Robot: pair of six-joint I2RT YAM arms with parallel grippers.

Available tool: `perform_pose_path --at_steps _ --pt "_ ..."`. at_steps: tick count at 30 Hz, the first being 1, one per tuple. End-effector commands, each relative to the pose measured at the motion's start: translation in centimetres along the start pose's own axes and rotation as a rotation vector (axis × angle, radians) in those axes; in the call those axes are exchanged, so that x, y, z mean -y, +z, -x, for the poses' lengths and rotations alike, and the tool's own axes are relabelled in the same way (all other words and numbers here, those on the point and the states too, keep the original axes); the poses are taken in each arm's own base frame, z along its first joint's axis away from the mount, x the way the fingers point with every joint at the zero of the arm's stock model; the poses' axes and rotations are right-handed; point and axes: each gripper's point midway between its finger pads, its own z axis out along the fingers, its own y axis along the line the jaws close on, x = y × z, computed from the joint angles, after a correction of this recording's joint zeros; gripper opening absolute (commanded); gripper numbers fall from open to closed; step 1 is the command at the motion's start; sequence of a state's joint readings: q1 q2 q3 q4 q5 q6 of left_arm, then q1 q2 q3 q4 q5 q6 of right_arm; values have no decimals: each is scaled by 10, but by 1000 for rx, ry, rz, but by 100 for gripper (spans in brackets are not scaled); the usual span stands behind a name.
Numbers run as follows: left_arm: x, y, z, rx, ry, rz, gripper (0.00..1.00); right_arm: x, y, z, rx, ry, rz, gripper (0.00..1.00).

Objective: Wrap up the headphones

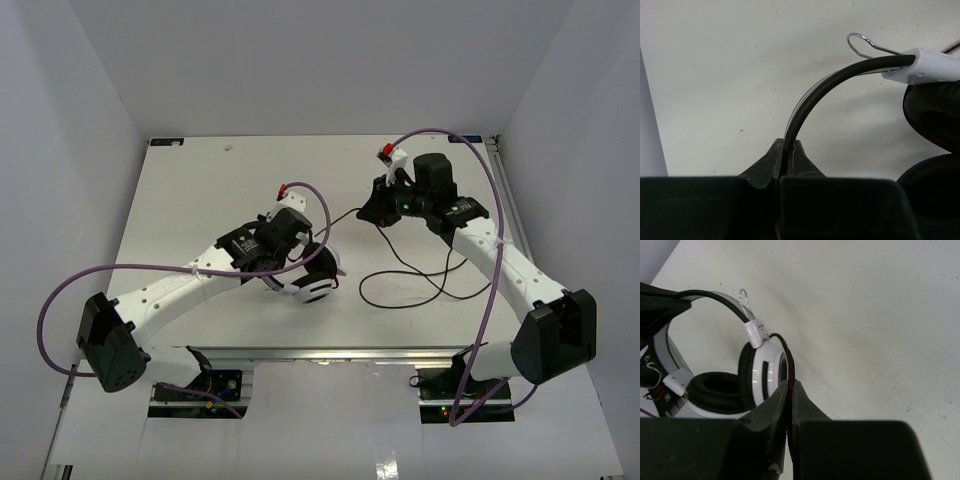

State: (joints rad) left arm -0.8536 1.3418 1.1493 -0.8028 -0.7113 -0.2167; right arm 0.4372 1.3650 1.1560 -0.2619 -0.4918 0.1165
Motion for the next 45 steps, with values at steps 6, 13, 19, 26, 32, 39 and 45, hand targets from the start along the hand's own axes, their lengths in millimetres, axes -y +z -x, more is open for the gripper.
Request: perform_pose_path --at_steps 6,13,19,26,32,39,45 --pt "-7 -5 34 53 -150 73 0 -75 -18 22 87 -87 197 8" --pt "-4 0 40 36 -227 117 0 -117 -14 6 125 -84 305 8" --pt "-2 2 46 21 -379 172 0 -151 -10 -19 158 -58 378 8" --pt "7 -10 63 75 -521 57 0 -149 1 -56 170 -47 284 8" --pt "2 -26 74 113 -598 6 0 -136 1 -81 199 -47 188 8" --pt "-2 -45 86 165 -687 -79 0 -139 4 -95 223 -116 182 10" --pt "-15 -54 87 202 -743 -70 0 -144 11 -110 224 -142 194 12"
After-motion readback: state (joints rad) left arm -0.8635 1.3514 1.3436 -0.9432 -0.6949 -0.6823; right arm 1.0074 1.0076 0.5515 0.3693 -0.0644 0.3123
